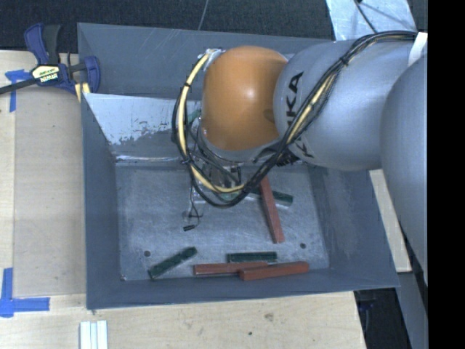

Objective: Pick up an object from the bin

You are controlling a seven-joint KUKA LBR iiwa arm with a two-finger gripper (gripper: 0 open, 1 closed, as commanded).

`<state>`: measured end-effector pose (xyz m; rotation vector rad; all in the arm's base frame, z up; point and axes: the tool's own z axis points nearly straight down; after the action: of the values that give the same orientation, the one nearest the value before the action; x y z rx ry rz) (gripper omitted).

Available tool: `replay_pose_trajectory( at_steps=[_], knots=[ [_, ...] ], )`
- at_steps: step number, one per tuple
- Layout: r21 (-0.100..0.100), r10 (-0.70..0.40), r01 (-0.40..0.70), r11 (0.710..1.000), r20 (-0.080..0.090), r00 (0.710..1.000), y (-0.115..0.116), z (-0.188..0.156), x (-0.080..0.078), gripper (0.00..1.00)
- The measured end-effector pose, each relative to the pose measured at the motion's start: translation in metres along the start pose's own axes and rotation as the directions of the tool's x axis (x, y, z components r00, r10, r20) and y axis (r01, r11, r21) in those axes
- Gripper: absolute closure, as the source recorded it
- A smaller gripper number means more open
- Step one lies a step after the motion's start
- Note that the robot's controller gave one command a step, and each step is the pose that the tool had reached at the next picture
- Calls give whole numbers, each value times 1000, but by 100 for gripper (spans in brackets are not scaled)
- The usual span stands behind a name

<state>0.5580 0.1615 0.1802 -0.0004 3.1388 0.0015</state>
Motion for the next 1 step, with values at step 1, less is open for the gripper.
replay_pose_trajectory(
  at_steps=[1],
  knots=[
    [0,-248,248,969,-3,969,11,35,54,0]
  ],
)
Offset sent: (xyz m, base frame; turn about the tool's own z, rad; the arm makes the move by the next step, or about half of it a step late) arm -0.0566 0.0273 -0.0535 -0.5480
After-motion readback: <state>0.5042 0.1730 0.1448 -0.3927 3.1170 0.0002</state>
